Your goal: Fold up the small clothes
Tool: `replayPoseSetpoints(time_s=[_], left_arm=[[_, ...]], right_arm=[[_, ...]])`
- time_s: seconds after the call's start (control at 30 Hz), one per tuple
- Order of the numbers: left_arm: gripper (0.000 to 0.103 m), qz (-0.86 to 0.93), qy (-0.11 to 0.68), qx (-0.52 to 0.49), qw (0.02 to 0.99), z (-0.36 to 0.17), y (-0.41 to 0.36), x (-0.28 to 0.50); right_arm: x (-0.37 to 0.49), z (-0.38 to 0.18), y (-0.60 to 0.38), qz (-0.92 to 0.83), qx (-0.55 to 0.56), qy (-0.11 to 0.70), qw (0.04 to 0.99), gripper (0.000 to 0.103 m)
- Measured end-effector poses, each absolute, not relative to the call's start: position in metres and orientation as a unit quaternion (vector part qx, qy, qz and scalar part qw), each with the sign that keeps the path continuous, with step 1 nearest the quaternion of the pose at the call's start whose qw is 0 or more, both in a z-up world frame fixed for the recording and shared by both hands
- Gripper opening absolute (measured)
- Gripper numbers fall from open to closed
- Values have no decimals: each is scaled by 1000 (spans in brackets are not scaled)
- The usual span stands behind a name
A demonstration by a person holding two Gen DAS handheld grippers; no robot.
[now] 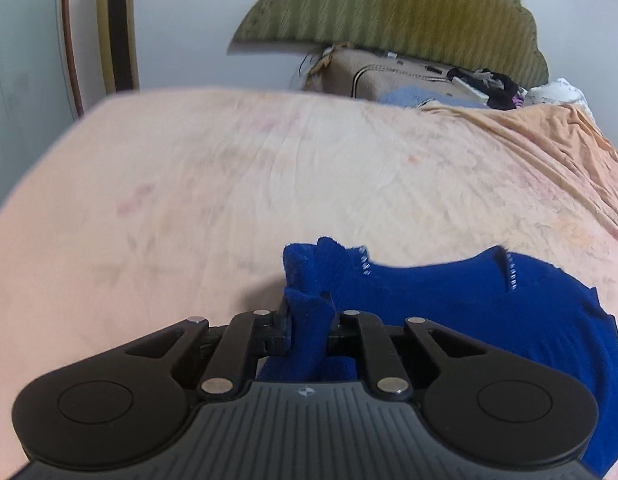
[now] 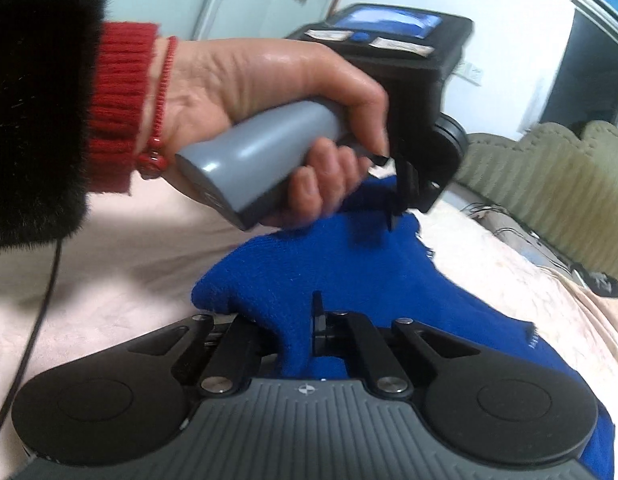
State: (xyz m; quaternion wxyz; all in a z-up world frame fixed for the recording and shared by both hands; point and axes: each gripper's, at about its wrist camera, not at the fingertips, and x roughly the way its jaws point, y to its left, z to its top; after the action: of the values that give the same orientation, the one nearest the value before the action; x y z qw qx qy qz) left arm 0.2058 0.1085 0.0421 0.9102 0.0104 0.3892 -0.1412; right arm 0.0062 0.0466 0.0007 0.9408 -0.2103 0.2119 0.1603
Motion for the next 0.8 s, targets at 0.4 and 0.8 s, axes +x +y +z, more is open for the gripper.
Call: replayPoseSetpoints(time_s=[0.4, 0.8], left_arm=[[11, -121, 334, 102, 929, 84, 21, 175], [11, -156, 323, 144, 922, 82, -90, 163]], right_arm=[[-46, 24, -33, 84, -135, 182, 970, 5], [-66, 21, -116, 19, -56, 188, 980, 5]])
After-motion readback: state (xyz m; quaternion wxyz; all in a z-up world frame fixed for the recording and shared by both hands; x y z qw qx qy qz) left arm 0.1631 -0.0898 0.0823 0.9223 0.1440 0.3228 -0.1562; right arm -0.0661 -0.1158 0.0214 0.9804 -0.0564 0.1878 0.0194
